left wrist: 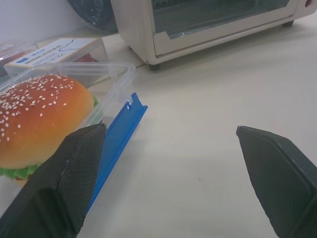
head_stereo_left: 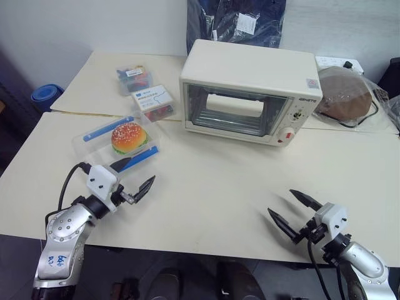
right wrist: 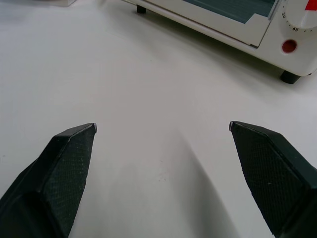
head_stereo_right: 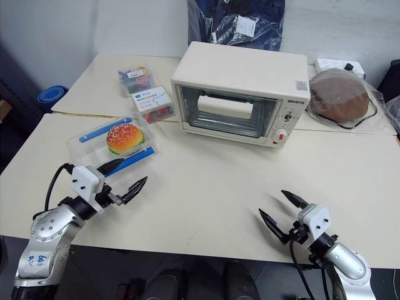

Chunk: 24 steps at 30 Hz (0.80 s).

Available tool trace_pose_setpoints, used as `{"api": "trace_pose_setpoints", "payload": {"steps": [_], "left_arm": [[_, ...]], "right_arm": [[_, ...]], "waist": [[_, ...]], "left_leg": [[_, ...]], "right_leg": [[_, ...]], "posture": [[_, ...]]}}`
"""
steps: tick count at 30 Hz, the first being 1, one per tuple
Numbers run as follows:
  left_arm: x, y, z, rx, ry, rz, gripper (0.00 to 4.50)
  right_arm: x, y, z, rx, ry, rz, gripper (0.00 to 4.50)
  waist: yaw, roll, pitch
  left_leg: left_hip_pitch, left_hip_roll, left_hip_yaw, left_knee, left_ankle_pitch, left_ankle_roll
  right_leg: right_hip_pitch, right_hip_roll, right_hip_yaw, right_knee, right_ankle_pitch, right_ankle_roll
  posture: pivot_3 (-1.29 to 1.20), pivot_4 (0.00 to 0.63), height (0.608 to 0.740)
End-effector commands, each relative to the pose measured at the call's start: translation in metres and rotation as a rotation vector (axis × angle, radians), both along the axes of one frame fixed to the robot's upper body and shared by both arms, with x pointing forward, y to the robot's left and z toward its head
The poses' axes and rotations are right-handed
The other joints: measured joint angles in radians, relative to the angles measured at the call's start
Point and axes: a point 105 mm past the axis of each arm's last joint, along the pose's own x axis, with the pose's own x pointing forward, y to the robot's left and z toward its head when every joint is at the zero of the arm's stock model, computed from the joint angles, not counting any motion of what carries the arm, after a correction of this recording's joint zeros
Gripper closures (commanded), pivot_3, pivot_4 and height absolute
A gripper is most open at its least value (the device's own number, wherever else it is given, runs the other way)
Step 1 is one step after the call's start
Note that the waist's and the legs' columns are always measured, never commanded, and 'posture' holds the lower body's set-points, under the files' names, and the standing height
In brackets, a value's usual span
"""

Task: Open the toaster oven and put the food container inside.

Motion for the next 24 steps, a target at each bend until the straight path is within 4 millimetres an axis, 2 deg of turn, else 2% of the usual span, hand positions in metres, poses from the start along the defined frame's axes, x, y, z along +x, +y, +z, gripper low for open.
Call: {"api": "trace_pose_setpoints", "payload": {"steps": [1,4,6,10,17,21,24], "left_arm": [[-0.007,-0.006,0.007,-0.032,0.003,-0.063,0.0],[-0.017,-0.006,0.021,-0.154,0.048,-0.157,0.0],[-0.028,-0.005,0.029,-0.158,0.088,-0.258,0.0],[-0.031,0.004,0.04,-0.15,0.082,-0.276,0.0],[-0.029,0.008,0.044,-0.179,0.042,-0.245,0.0],[-0.031,0.007,0.04,-0.197,0.045,-0.23,0.0],[-0.033,0.008,0.034,-0.208,0.055,-0.21,0.0]], "right_arm": [[0.008,0.006,0.017,0.037,-0.068,0.008,0.01],[0.023,0.023,0.046,0.122,-0.115,0.064,0.01],[0.042,0.031,0.072,0.156,-0.16,0.082,0.01],[0.069,0.038,0.1,0.185,-0.194,0.065,0.01],[0.1,0.061,0.121,0.196,-0.215,0.112,0.01],[0.106,0.067,0.128,0.201,-0.234,0.135,0.01],[0.101,0.08,0.134,0.198,-0.265,0.214,0.01]], "waist": [[0.0,0.0,0.0],[-0.003,0.0,0.0],[-0.007,0.0,0.0],[-0.004,0.001,0.001],[0.001,0.001,0.001],[0.0,0.001,0.001],[-0.002,0.002,0.001]], "left_leg": [[0.0,0.0,0.0,0.0,0.0,0.0],[0.0,0.001,0.001,0.0,0.0,0.0],[0.0,0.002,0.0,0.001,0.0,-0.001],[0.0,0.002,0.0,0.0,0.0,-0.001],[-0.003,0.002,0.0,0.0,0.0,-0.002],[-0.004,0.002,0.001,0.0,0.0,-0.002],[-0.003,0.002,0.001,0.0,0.0,-0.002]], "right_leg": [[0.0,0.0,0.0,0.0,0.0,0.0],[0.0,0.0,0.001,0.001,0.0,0.0],[-0.001,0.001,0.001,0.002,0.0,0.0],[-0.001,0.001,0.0,0.001,0.0,-0.001],[-0.004,0.001,0.0,-0.002,0.0,-0.001],[-0.004,0.001,0.0,-0.002,0.0,-0.001],[-0.004,0.001,0.0,-0.002,0.0,-0.001]], "posture": [[0.0,0.15,0.74],[0.0,0.15,0.74],[0.0,0.15,0.74],[0.0,0.15,0.74],[0.0,0.15,0.74],[0.0,0.15,0.74],[0.0,0.15,0.74]]}}
